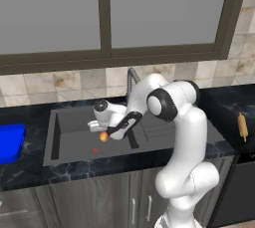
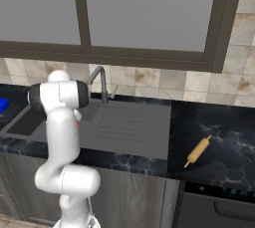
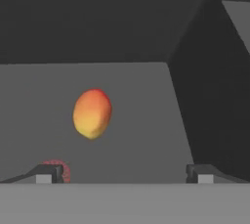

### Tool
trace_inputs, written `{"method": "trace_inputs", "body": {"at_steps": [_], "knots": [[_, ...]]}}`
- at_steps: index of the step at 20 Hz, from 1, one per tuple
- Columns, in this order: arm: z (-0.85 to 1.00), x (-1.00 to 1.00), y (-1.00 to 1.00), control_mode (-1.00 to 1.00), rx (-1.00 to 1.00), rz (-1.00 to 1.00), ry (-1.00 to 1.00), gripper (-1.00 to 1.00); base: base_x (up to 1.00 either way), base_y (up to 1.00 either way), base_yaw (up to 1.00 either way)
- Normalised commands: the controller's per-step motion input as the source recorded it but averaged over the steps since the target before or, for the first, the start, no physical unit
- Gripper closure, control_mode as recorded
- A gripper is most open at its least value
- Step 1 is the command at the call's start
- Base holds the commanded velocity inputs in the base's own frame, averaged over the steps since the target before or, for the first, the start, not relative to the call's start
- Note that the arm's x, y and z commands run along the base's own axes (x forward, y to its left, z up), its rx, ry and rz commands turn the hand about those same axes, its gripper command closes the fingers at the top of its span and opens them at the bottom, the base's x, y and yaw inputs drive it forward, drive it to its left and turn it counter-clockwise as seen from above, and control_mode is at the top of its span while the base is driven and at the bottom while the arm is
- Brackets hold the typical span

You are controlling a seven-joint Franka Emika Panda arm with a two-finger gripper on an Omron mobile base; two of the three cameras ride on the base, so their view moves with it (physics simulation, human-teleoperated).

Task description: Pick up all produce items and place them in the sink. Turn on the sink faucet to wash them. Then turn the sink off and put them in the tray.

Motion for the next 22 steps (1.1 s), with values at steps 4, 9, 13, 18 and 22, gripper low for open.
{"method": "trace_inputs", "body": {"at_steps": [4, 9, 13, 18, 22], "knots": [[-0.25, 0.25, 0.00, -1.00, 0.00, 0.00, 0.00, -1.00, 0.00, 0.00, 0.00], [-0.20, 0.14, 0.00, -1.00, 0.00, 0.00, 0.00, -1.00, 0.00, 0.00, 0.00], [-0.17, 0.11, 0.00, -1.00, 0.00, 0.00, 0.00, -1.00, 0.00, 0.00, 0.00], [-0.18, 0.15, 0.00, -1.00, 0.00, 0.00, 0.01, -1.00, 0.00, 0.00, 0.00], [-0.18, 0.15, 0.00, -1.00, 0.00, 0.00, 0.02, -1.00, 0.00, 0.00, 0.00]]}}
